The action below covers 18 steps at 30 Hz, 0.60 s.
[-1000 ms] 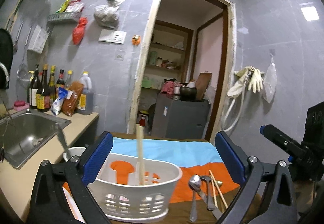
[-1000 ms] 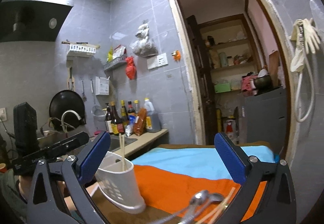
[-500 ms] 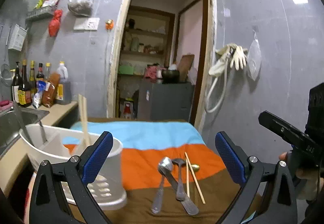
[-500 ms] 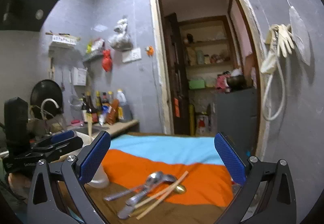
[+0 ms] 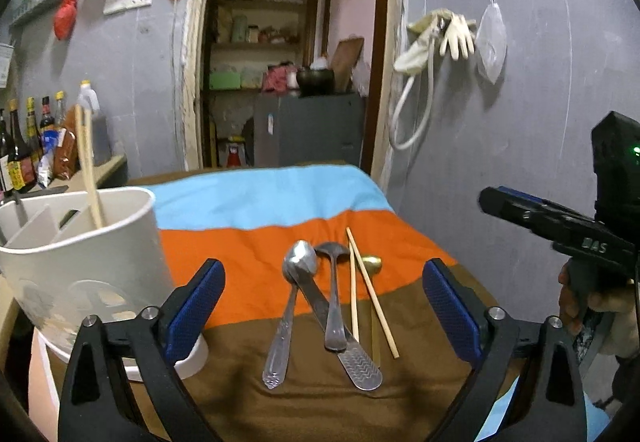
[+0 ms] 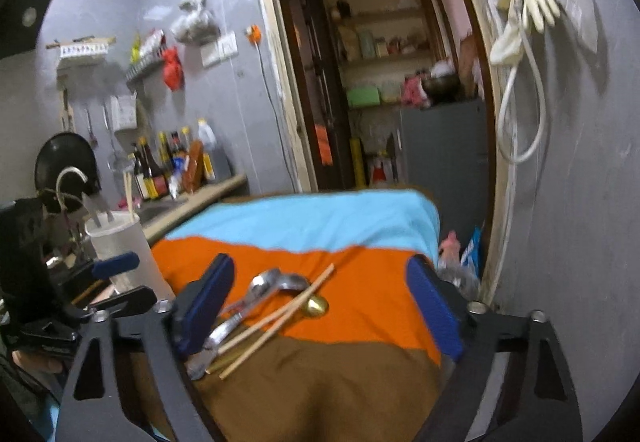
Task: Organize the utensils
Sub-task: 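Move both tools back to the remaining spoons and chopsticks on the cloth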
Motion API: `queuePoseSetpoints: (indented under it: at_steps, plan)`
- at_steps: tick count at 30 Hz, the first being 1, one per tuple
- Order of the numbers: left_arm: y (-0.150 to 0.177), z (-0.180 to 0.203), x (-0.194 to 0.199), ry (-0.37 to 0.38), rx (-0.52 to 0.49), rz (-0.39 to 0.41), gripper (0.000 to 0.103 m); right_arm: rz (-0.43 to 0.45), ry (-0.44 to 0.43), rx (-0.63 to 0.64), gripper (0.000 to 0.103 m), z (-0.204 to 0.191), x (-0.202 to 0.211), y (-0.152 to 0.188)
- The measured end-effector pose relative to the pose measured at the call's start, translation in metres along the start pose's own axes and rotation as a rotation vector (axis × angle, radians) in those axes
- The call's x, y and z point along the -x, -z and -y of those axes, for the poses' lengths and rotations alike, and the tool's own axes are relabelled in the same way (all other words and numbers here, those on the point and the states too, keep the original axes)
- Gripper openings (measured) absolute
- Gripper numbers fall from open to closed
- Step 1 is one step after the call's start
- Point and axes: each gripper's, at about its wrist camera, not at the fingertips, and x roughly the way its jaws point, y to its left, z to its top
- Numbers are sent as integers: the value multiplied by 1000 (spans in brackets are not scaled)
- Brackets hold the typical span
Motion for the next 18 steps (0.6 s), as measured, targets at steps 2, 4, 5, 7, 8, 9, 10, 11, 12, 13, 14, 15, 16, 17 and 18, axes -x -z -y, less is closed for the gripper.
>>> queuePoseSetpoints:
  at_steps: [2,4,5,7,8,9,10,11,12,13,14,15,16,17,18]
  plan:
    - [0,-2,-9,7,3,-37,80,-55,5,-18,69,4,-11,3]
    - [1,-4,-18,18,15,-77,71,-96,4,-33,62,8,-19,7]
    - [1,-5,-21,25,20,-92,66,-127,6,-41,59,10,-24,9]
    - [0,-8,-31,44,30,-124,57,-165,9,-49,54,13,-32,12]
    - [-2,-9,-33,50,31,-135,53,-185,11,-53,51,14,-35,14]
    - [-2,-10,-37,58,32,-148,49,-210,10,-60,50,16,-40,16]
    - [-3,-10,-42,69,32,-164,47,-229,8,-65,47,17,-43,17]
    - [-4,-10,-45,78,32,-177,42,-241,6,-69,45,18,-45,18]
    - [-4,-11,-51,89,34,-198,37,-262,3,-74,44,20,-49,19]
    - [-4,-12,-55,96,37,-214,35,-271,3,-78,41,20,-52,19]
    - [-5,-13,-61,106,43,-233,32,-283,-1,-80,40,21,-55,19]
    - [-6,-14,-67,116,49,-251,30,-298,-6,-79,39,21,-58,19]
    - [-6,-16,-72,124,58,-265,29,-309,-11,-77,39,21,-62,19]
    - [-7,-17,-76,130,66,-277,28,-320,-15,-74,38,21,-65,19]
    - [-8,-18,-81,138,73,-289,26,-333,-19,-71,36,21,-69,18]
